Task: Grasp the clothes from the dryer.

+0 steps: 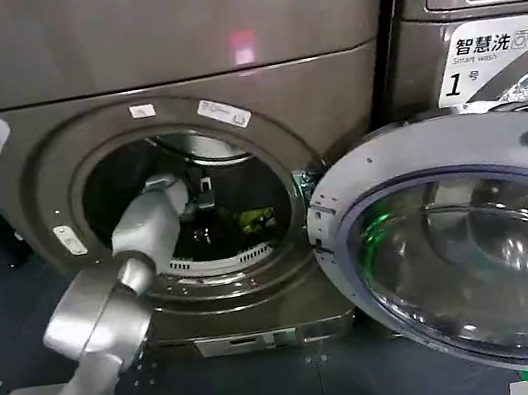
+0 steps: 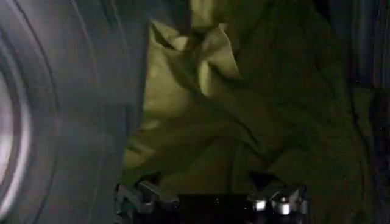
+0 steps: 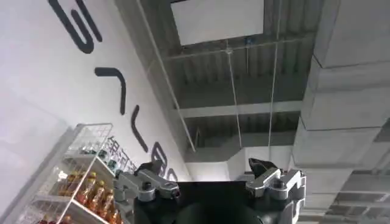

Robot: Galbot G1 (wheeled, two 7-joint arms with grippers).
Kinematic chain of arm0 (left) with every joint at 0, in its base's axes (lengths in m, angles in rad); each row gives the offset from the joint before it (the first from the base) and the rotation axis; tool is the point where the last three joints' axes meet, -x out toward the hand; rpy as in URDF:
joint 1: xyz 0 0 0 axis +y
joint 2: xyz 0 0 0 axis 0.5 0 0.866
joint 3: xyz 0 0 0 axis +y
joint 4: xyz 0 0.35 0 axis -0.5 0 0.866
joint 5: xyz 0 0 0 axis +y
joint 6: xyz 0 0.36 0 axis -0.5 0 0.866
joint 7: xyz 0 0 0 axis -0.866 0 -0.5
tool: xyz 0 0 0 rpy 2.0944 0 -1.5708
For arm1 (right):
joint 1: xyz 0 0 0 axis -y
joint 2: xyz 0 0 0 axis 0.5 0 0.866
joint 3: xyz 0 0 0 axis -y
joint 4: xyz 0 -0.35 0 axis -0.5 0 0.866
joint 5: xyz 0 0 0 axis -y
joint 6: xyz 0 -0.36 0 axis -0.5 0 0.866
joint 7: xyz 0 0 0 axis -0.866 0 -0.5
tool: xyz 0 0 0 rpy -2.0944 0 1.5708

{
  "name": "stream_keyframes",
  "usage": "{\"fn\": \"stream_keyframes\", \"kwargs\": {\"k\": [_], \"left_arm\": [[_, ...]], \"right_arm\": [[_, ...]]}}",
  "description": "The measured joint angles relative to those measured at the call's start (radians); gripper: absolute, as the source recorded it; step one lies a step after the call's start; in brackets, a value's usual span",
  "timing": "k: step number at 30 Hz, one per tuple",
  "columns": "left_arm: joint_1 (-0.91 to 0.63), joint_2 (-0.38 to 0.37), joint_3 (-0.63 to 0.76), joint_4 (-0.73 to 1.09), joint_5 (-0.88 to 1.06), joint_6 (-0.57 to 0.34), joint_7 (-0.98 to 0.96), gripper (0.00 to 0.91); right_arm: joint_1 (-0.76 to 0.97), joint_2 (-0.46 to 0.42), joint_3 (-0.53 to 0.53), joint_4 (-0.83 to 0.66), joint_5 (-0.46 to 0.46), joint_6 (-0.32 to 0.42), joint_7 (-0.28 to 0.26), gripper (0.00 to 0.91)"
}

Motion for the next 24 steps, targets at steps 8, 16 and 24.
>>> {"fn": "stream_keyframes", "kwargs": {"k": [8, 16, 24], "left_arm": [[0.021, -0.007, 0.011, 0.013, -0.041, 0.013, -0.006, 0.907], [0.031, -0.015, 0.018, 0.020, -0.048, 0.011, 0.023, 0.000], [0.035, -0.015, 0.022, 0.029, -0.050, 0.000, 0.053, 0.000]], "right_arm": [[0.005, 0.000, -0.006, 0.002, -0.006, 0.001, -0.002, 0.907], [0.003, 0.007, -0.004, 0.003, -0.006, 0.004, -0.005, 0.907], [0.005, 0.008, -0.008, 0.003, -0.007, 0.007, -0.006, 0.907]]}}
